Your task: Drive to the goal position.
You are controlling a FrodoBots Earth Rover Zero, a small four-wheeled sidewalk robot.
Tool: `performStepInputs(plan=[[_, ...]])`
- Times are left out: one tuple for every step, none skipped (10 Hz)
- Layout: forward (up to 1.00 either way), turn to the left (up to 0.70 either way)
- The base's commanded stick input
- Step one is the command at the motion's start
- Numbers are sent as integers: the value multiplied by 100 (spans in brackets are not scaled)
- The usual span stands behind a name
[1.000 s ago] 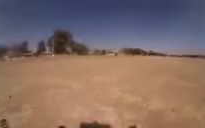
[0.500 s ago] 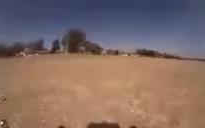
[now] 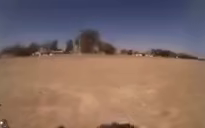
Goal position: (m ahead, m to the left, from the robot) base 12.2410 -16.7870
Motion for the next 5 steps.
performStepInputs(plan=[[100,0],[100,0],[100,0],[100,0],[100,0]])
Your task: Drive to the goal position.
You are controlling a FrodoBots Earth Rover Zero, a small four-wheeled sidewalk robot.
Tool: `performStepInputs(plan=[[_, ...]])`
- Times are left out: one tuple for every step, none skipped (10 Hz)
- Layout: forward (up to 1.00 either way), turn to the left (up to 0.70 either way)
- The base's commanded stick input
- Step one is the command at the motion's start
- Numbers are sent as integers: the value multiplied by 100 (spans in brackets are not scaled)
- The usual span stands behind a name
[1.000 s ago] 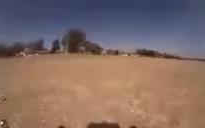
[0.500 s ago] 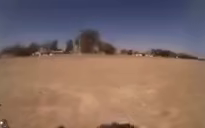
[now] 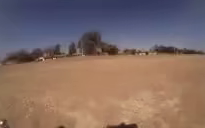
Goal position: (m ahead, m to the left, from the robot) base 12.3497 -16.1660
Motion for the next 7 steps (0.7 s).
performStepInputs(plan=[[100,0],[100,0],[100,0],[100,0],[100,0],[100,0],[100,0]])
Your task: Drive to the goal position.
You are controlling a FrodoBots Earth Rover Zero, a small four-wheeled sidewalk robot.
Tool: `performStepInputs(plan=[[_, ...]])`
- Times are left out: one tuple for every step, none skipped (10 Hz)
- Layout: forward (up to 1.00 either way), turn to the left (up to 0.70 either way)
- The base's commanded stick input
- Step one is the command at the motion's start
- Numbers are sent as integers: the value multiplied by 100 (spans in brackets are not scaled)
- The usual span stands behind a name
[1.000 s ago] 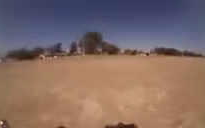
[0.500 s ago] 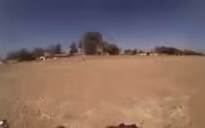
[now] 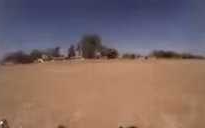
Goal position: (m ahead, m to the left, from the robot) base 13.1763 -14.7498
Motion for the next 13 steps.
performStepInputs(plan=[[100,0],[100,0],[100,0],[100,0],[100,0],[100,0],[100,0],[100,0],[100,0],[100,0],[100,0],[100,0],[100,0]])
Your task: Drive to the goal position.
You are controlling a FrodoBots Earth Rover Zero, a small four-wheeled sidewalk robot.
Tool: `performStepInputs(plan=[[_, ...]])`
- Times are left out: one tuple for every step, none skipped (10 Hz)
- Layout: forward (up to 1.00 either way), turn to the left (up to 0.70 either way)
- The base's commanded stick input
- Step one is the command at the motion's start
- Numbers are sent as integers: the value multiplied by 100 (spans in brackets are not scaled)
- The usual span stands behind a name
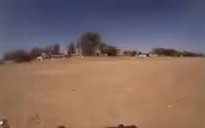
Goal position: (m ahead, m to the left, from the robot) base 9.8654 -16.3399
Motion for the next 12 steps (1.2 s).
performStepInputs(plan=[[100,0],[100,-12],[100,-27],[100,-27],[100,-27],[100,-27],[100,-27],[100,-27],[100,-27],[100,-27],[100,-27],[100,-27]])
